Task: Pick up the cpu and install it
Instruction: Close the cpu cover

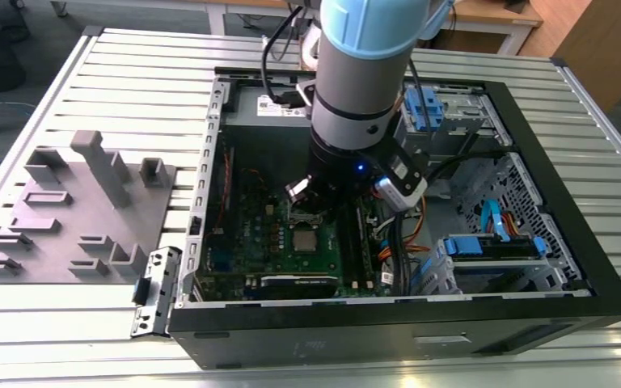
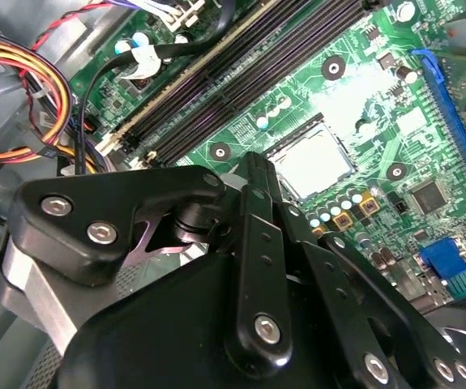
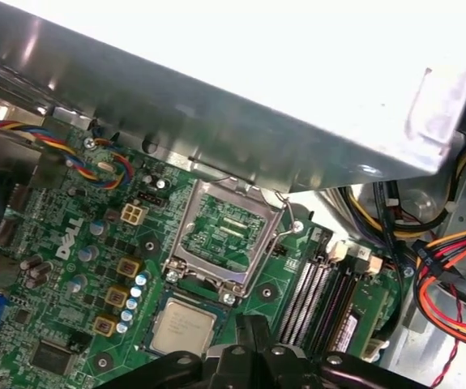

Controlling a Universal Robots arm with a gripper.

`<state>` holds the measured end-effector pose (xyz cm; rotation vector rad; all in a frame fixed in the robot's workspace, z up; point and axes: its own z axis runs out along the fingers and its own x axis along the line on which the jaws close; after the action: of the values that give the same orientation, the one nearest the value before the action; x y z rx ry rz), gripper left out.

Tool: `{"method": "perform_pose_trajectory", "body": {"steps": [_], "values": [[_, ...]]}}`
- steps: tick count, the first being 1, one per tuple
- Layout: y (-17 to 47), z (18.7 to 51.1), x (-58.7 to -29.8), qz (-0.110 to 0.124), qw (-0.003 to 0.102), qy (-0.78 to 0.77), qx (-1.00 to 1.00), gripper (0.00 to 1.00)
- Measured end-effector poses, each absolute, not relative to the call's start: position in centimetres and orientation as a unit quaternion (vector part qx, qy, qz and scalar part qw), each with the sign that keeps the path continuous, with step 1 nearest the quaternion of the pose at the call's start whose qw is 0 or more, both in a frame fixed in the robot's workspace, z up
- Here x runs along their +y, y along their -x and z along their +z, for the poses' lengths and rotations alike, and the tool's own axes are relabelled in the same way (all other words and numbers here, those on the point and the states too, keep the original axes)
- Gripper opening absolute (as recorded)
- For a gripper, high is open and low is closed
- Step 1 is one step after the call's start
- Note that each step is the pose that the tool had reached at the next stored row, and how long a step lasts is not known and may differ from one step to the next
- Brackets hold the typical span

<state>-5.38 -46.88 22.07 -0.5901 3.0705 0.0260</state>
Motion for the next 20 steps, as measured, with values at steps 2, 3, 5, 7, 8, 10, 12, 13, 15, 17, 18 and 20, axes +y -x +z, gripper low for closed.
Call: {"method": "perform_pose_trajectory", "body": {"steps": [2,3,5,7,8,10,12,13,15,17,18,20], "values": [[5.2,22.05,-46.8,0.008,0.007,0.189,0.982,0.11],[5.12,22.05,-46.77,0.008,0.007,0.189,0.982,0.11],[4.97,22.04,-46.69,0.009,0.007,0.191,0.982,0.11],[4.87,22.03,-46.6,0.009,0.008,0.192,0.981,0.11],[4.85,22.03,-46.54,0.01,0.008,0.192,0.981,0.11],[4.81,22.01,-46.42,0.01,0.008,0.195,0.981,0.11],[4.8,22.0,-46.38,0.01,0.008,0.196,0.981,0.11],[4.8,22.01,-46.38,0.01,0.008,0.196,0.981,0.11],[4.8,22.0,-46.38,0.01,0.008,0.196,0.981,0.11],[4.8,22.0,-46.34,0.01,0.008,0.196,0.981,0.11],[4.8,22.01,-46.3,0.011,0.008,0.196,0.98,0.11],[4.8,22.01,-46.13,0.011,0.008,0.197,0.98,0.11]]}}
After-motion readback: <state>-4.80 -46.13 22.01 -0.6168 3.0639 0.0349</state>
